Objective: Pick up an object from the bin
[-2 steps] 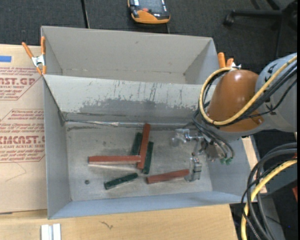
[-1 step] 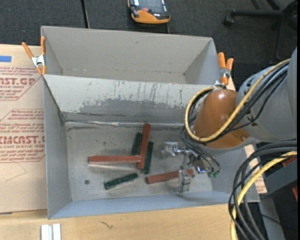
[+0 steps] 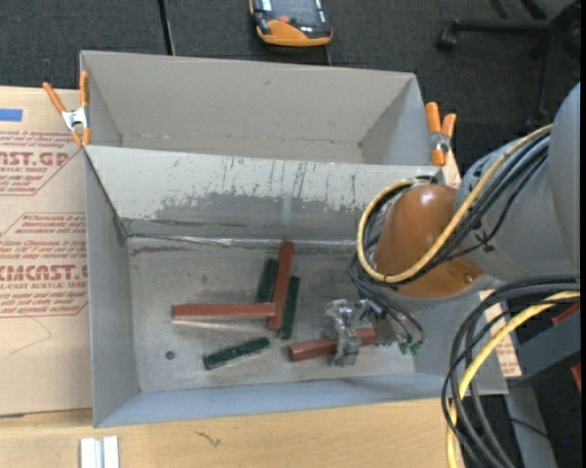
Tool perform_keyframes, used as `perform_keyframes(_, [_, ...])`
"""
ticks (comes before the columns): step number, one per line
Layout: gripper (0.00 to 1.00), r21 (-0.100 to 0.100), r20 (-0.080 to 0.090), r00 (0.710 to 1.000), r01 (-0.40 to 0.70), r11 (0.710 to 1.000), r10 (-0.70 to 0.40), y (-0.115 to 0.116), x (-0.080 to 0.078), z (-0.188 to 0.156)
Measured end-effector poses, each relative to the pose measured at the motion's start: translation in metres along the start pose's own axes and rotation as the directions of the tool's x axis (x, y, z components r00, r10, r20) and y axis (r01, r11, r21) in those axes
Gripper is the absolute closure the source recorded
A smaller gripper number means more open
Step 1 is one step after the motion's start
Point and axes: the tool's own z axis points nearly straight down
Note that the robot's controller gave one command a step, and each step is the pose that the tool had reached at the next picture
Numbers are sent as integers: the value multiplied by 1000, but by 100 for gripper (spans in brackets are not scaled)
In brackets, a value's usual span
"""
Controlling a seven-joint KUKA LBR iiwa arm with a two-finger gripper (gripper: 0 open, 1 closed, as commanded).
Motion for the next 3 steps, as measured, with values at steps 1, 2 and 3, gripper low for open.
perform_keyframes(1, [100,1,2,1000,-4,1000,4,-1,1,-2])
perform_keyframes(2, [100,0,-5,1000,-6,1000,6,-1,2,-10])
perform_keyframes(3, [100,0,-10,1000,-5,1000,5,-1,4,-31])
